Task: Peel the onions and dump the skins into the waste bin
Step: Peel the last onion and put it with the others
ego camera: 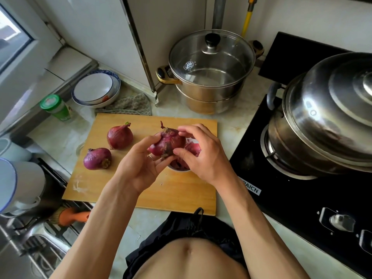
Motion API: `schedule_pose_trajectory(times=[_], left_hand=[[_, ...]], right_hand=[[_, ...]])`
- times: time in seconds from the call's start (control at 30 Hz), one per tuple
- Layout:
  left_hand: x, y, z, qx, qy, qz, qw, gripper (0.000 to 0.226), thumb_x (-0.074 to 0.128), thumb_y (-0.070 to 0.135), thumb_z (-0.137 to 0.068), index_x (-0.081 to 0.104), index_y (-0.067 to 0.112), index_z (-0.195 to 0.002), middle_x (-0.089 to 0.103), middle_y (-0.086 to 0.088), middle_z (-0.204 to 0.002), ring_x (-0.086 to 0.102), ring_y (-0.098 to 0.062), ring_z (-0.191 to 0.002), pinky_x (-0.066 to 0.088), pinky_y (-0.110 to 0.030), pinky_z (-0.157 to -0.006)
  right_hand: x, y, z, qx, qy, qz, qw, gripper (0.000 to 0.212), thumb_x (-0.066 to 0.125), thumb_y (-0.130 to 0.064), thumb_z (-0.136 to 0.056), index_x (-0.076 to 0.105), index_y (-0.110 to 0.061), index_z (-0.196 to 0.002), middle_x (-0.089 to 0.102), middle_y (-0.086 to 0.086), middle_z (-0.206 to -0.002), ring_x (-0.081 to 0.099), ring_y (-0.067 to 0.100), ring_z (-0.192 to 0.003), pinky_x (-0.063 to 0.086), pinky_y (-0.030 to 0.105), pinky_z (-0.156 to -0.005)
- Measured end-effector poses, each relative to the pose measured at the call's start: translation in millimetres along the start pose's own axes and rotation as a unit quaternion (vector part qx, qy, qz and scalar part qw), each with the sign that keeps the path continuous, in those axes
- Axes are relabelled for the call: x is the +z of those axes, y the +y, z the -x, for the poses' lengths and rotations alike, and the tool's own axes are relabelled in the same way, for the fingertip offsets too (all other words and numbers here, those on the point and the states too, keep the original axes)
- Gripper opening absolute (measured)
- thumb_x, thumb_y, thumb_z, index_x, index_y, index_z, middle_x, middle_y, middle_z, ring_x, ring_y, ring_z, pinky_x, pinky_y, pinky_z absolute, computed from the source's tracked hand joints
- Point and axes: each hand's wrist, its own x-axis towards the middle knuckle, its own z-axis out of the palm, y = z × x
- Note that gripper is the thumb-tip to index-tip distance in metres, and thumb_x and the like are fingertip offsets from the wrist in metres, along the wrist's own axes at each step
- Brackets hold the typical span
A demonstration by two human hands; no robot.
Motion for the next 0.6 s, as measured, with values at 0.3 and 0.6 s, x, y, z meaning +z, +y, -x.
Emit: schedule_pose_trajectory(times=[0.3, 0.6], left_hand=[[-2, 2, 13, -0.001, 0.013, -0.033, 0.999, 0.058, 0.073, 0.02, -0.075, 0.062, -0.001, -0.128, 0.068, -0.023, -0.112, 0.077, -0.028, -0.076, 0.065, -0.03, -0.064], [-2, -2, 14, 0.01, 0.027, -0.089, 0.996, 0.019, 0.066, 0.015, -0.093, 0.068, 0.004, -0.108, 0.066, -0.022, -0.112, 0.073, -0.031, -0.086, 0.065, -0.033, -0.066]], right_hand=[[1, -5, 1, 0.0, -0.027, -0.004, 1.0, 0.039, 0.082, -0.012, -0.078, 0.065, -0.007, -0.114, 0.061, 0.0, -0.109, 0.057, 0.004, -0.097, 0.044, 0.009, -0.088], [-8, -12, -3, 0.047, -0.099, 0.018, 0.994, 0.035, 0.082, -0.01, -0.077, 0.064, -0.01, -0.107, 0.053, -0.008, -0.102, 0.05, 0.002, -0.084, 0.039, 0.002, -0.077]])
